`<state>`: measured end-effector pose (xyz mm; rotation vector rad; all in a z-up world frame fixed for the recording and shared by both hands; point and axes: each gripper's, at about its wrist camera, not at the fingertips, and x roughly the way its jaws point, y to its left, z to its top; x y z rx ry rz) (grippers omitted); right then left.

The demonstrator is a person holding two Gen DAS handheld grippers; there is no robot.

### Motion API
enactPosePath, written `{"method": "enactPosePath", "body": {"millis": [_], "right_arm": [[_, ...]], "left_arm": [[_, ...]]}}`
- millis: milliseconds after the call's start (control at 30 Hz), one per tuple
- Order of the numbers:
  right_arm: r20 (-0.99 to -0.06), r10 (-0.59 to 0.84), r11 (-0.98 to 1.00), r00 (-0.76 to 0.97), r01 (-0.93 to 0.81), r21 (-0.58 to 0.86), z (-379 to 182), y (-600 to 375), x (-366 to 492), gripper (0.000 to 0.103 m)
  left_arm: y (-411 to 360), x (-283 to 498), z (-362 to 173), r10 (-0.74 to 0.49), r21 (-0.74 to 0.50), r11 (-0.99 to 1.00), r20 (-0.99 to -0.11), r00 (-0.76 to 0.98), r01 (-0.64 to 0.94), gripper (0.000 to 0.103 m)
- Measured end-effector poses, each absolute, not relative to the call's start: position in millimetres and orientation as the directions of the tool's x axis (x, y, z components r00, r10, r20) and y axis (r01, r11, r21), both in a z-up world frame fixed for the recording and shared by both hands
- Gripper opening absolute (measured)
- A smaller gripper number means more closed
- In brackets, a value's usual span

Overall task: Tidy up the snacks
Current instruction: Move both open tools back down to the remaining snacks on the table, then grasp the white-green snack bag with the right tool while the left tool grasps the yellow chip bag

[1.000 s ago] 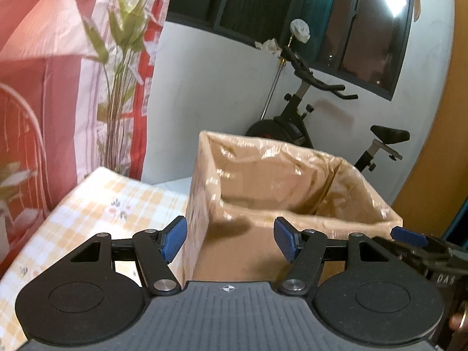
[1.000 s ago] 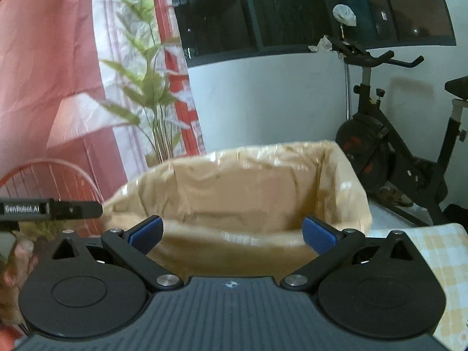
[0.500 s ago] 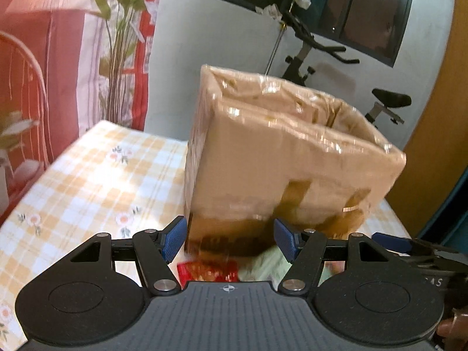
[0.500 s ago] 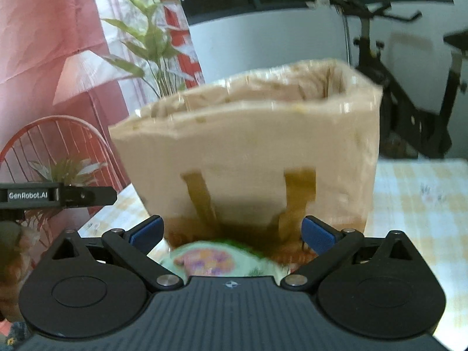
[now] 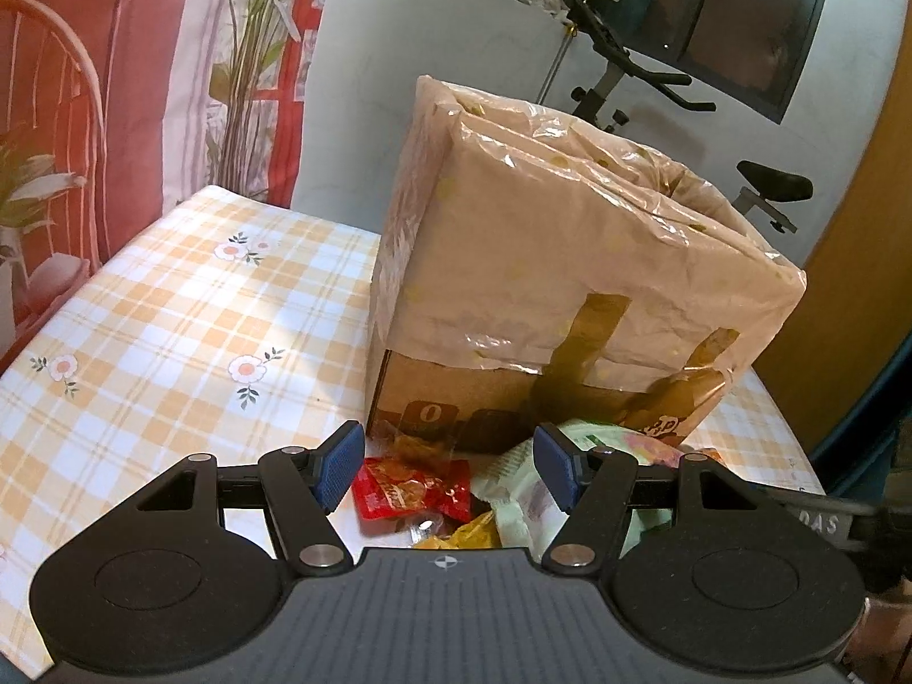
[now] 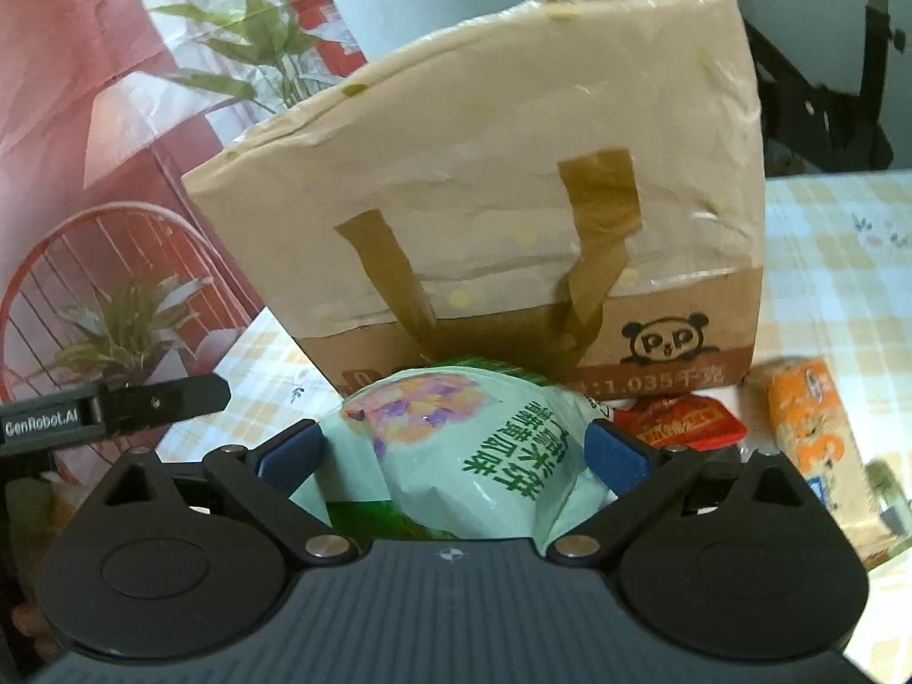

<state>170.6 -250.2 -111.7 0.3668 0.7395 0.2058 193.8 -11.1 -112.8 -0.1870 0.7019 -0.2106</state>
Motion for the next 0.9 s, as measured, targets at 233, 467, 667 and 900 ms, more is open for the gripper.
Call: {"method": "enactPosePath", "body": {"millis": [233, 467, 667, 900], "right_arm": [[-0.626, 0.326, 0.895, 0.708, -0.017, 0.446, -119, -253, 182, 0.101], [-0.610, 0.342, 0.879, 0.715, -0.013, 0.477, -121, -256, 177, 0.092], [-0.598, 0.342, 0.876, 0.724, -0.015, 0.483, -121, -258, 169, 0.061], [-0.588, 0.327, 0.875, 0.740, -0.003, 0.484, -118, -261, 157, 0.058]], "left_arm": [[-15, 189, -121, -0.260, -0.238, 0.962, -0.641, 0.722, 0.135, 0.068], [-11, 188, -123, -0.261, -0.252, 0.960, -0.651, 0.713, 0.122, 0.068], [-11, 185, -122, -0.265, -0.254, 0.959, -0.651, 0.712, 0.125, 0.068], [-11, 178, -123, -0.275, -0.271, 0.955, -0.656, 0.703, 0.121, 0.068]]}}
